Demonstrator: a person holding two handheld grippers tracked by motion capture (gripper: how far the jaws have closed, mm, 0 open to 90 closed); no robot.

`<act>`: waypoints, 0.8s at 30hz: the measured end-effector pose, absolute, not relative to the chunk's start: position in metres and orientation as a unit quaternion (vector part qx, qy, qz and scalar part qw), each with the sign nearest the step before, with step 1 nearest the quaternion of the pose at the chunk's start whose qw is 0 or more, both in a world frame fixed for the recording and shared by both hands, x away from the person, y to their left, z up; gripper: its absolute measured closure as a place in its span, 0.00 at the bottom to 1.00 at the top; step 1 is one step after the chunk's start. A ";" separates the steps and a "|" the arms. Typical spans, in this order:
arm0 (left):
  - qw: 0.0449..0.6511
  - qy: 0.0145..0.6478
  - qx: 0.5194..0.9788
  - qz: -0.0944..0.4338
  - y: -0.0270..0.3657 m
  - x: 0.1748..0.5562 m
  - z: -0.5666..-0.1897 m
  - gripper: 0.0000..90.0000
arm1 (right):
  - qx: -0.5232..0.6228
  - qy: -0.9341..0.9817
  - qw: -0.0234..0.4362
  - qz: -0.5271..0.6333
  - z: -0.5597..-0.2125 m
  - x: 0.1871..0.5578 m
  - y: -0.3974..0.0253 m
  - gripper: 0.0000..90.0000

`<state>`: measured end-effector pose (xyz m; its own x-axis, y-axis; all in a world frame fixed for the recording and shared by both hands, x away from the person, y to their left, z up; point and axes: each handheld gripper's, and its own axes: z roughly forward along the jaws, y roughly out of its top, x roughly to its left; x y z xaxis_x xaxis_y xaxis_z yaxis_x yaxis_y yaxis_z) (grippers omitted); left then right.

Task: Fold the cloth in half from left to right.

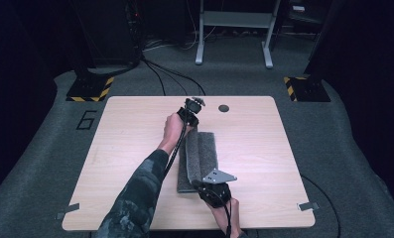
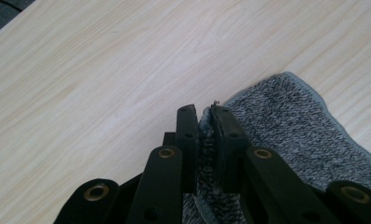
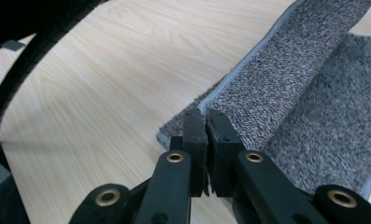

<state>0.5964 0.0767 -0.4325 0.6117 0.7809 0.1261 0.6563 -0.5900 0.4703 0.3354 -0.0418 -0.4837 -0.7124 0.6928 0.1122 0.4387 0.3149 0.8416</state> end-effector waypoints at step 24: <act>0.281 0.431 0.845 0.147 0.125 0.558 -0.434 0.20 | 0.442 0.772 0.161 0.428 -0.506 0.329 -0.104 0.65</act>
<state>0.5578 0.1248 -0.4344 0.5849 0.8111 0.0062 0.6458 -0.4703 0.6014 0.3286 -0.1037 -0.5056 -0.5580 0.8197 0.1291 0.5442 0.2441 0.8027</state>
